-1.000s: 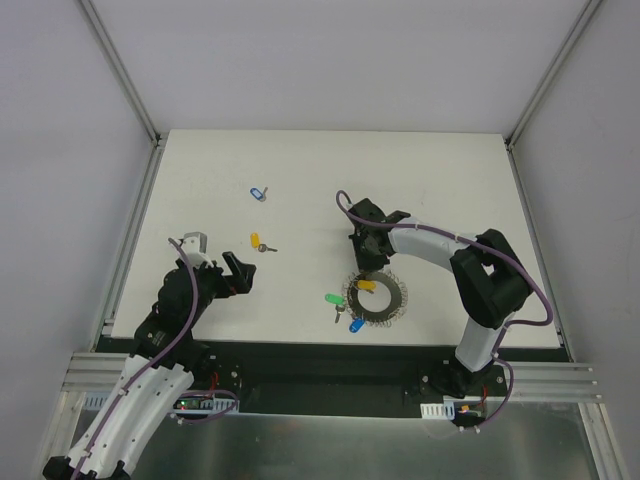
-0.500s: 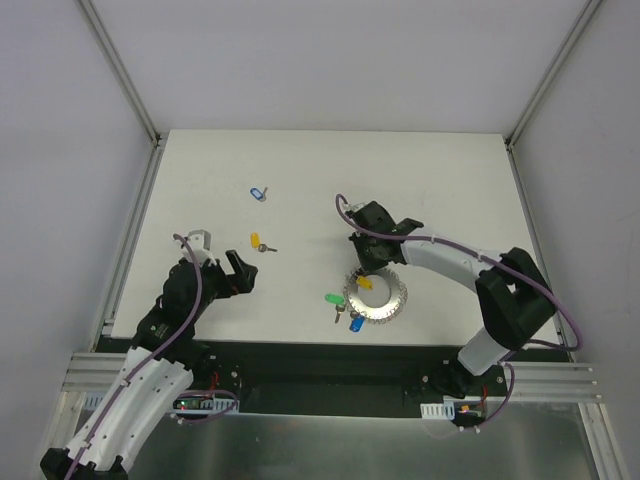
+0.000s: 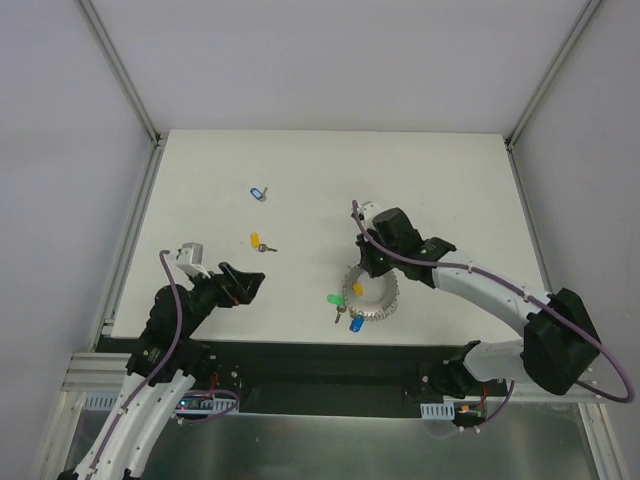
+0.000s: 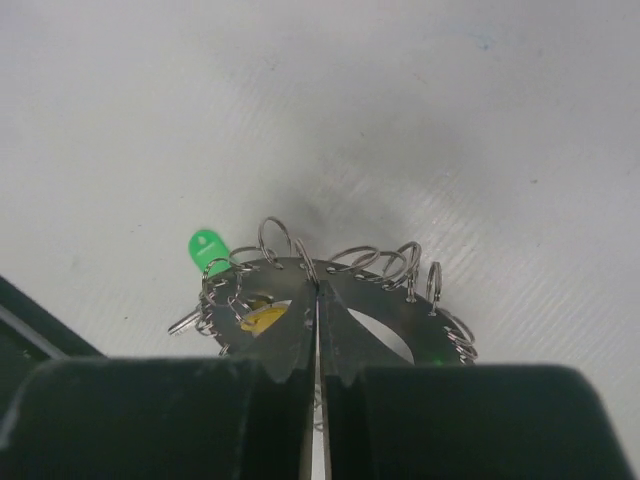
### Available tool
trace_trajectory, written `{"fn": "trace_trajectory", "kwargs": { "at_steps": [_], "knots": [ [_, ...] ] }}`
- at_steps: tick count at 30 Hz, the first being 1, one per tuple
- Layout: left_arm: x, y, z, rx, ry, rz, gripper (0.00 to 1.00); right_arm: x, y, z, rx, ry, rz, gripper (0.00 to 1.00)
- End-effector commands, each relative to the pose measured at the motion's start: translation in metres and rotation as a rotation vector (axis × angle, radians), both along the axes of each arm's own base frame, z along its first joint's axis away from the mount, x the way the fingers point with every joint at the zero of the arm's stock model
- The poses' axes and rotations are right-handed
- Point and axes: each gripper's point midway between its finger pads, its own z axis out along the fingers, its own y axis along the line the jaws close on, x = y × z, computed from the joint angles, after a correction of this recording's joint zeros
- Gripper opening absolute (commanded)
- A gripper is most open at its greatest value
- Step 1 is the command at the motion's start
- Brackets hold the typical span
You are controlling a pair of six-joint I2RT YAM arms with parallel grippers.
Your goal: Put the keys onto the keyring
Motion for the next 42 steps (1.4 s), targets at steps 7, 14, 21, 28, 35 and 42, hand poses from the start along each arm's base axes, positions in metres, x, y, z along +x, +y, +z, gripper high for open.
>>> {"fn": "trace_trajectory", "kwargs": {
  "at_steps": [7, 14, 21, 28, 35, 42],
  "knots": [
    [-0.013, -0.05, 0.039, 0.036, -0.074, -0.357, 0.98, -0.023, 0.03, 0.094, 0.254, -0.213, 0.229, 0.01],
    [-0.007, -0.084, 0.075, 0.142, -0.168, -0.644, 0.97, -0.043, 0.042, 0.132, 0.324, -0.269, 0.338, 0.01],
    [-0.007, -0.106, 0.11, 0.205, -0.341, -0.831, 0.97, -0.057, 0.055, 0.168, 0.366, -0.323, 0.44, 0.01],
    [-0.012, -0.123, 0.125, 0.209, -0.412, -0.926, 0.9, -0.07, 0.066, 0.196, 0.401, -0.351, 0.535, 0.01],
    [-0.021, -0.134, 0.13, 0.212, -0.505, -1.013, 0.78, -0.078, 0.072, 0.209, 0.406, -0.344, 0.597, 0.01],
    [-0.028, -0.147, 0.137, 0.195, -0.559, -1.062, 0.58, -0.087, 0.075, 0.216, 0.414, -0.336, 0.637, 0.01]
  ]
}}
